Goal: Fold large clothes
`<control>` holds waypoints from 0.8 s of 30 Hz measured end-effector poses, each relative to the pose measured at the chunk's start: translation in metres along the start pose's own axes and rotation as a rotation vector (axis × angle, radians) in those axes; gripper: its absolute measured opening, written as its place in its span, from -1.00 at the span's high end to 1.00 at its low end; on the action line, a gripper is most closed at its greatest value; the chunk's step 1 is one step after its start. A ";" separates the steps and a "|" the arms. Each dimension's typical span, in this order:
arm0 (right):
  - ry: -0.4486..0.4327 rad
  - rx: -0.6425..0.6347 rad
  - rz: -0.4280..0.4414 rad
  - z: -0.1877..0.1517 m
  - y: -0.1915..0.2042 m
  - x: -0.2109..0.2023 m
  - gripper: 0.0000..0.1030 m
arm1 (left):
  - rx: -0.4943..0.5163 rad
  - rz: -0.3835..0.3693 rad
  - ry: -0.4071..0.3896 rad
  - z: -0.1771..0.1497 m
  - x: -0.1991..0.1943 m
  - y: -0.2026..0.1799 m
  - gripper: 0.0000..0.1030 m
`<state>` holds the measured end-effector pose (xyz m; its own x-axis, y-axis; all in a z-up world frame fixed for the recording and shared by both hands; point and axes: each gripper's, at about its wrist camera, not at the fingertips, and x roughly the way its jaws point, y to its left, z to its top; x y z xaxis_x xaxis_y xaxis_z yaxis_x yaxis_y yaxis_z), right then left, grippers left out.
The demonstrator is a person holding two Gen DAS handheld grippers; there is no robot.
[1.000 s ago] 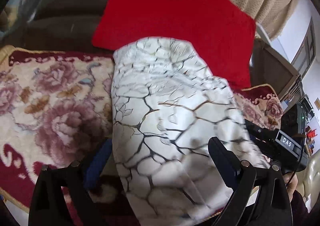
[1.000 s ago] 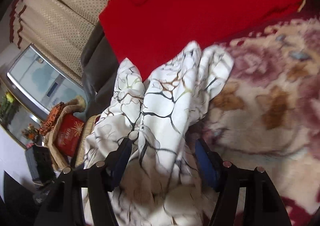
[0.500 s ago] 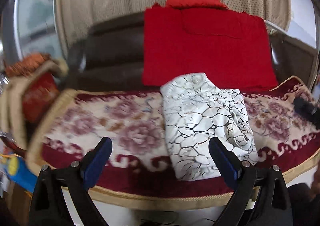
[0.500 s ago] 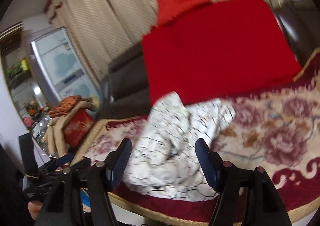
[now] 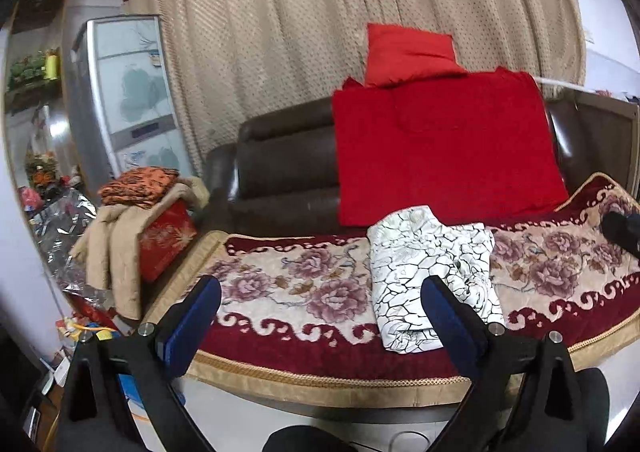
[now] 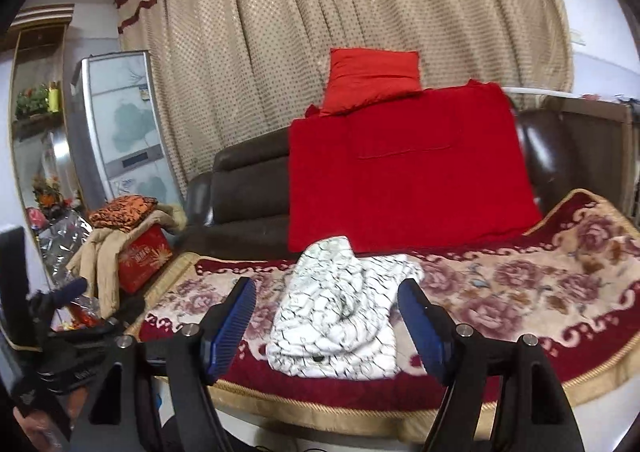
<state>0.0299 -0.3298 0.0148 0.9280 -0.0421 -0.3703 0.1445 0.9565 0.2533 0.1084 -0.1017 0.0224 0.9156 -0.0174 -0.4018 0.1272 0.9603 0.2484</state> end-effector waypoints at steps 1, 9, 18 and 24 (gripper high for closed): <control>0.005 0.004 -0.009 -0.001 0.002 -0.005 -0.49 | -0.003 0.003 -0.001 0.000 -0.006 0.002 -0.94; 0.034 -0.016 -0.050 -0.017 0.035 -0.041 -0.50 | 0.019 0.006 0.000 -0.010 -0.038 0.013 -0.94; 0.011 -0.005 -0.057 -0.015 0.060 -0.060 -0.50 | -0.001 0.009 -0.019 -0.018 -0.067 0.035 -0.94; 0.014 -0.029 -0.049 -0.015 0.073 -0.062 -0.50 | -0.018 0.027 -0.045 -0.018 -0.078 0.048 -0.94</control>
<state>-0.0218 -0.2531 0.0431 0.9150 -0.0853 -0.3944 0.1796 0.9614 0.2085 0.0364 -0.0493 0.0496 0.9348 -0.0036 -0.3552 0.0960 0.9653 0.2428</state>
